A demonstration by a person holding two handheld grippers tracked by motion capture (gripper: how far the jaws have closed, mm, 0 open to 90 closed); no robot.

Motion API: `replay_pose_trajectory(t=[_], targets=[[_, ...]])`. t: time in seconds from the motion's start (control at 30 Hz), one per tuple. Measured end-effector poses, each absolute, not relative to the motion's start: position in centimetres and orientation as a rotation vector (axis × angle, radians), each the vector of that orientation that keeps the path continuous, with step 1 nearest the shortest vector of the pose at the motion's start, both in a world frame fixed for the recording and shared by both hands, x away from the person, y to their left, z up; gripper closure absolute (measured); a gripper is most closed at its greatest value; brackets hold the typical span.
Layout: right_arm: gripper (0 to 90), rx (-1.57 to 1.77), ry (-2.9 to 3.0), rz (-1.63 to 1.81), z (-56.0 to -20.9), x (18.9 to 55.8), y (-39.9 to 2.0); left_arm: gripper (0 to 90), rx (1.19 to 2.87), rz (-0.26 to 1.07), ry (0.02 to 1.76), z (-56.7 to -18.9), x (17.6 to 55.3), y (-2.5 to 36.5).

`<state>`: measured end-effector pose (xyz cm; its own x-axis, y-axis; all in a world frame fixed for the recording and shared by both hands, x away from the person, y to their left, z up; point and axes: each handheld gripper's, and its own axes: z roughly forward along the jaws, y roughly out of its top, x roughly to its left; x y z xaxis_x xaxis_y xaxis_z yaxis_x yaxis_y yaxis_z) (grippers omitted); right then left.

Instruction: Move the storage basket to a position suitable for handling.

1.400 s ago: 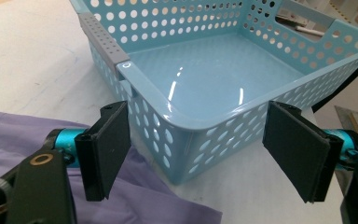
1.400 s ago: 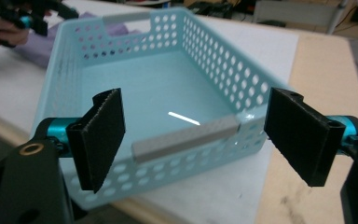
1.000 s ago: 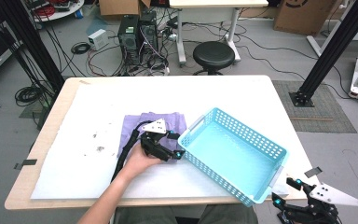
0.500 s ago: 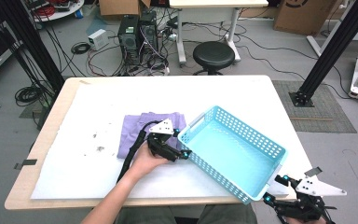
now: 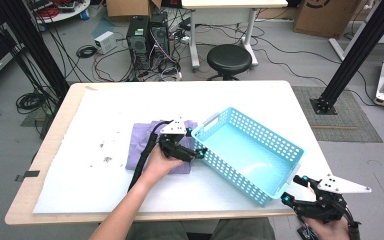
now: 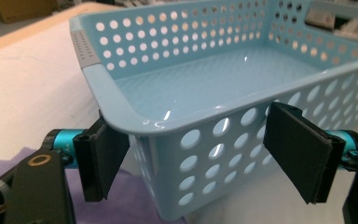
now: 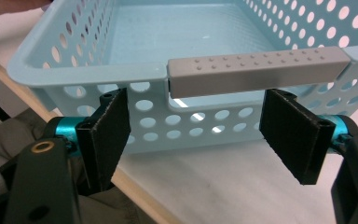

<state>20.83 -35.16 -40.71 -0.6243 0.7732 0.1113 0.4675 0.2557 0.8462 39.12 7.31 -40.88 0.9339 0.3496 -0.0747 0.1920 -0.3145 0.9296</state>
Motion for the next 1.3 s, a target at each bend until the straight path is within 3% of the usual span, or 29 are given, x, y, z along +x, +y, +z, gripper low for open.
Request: replay_pose_trajectory(t=[0.6, 0.97, 1.3], targets=[[25.7, 1.108, 2.243, 1.377, -39.6, 28.0, -33.0, 23.1, 1.844, 0.282, 0.486, -38.3, 42.5, 11.0], [28.3, 0.967, 2.36, 1.333, -38.6, 36.6, -28.2, 24.4, 1.754, 0.377, 0.687, -38.7, 44.1, 17.4], [27.6, 1.056, 2.338, 1.332, -38.9, 40.5, -26.7, 26.8, 1.783, 0.401, 0.758, -39.2, 44.3, 18.9]])
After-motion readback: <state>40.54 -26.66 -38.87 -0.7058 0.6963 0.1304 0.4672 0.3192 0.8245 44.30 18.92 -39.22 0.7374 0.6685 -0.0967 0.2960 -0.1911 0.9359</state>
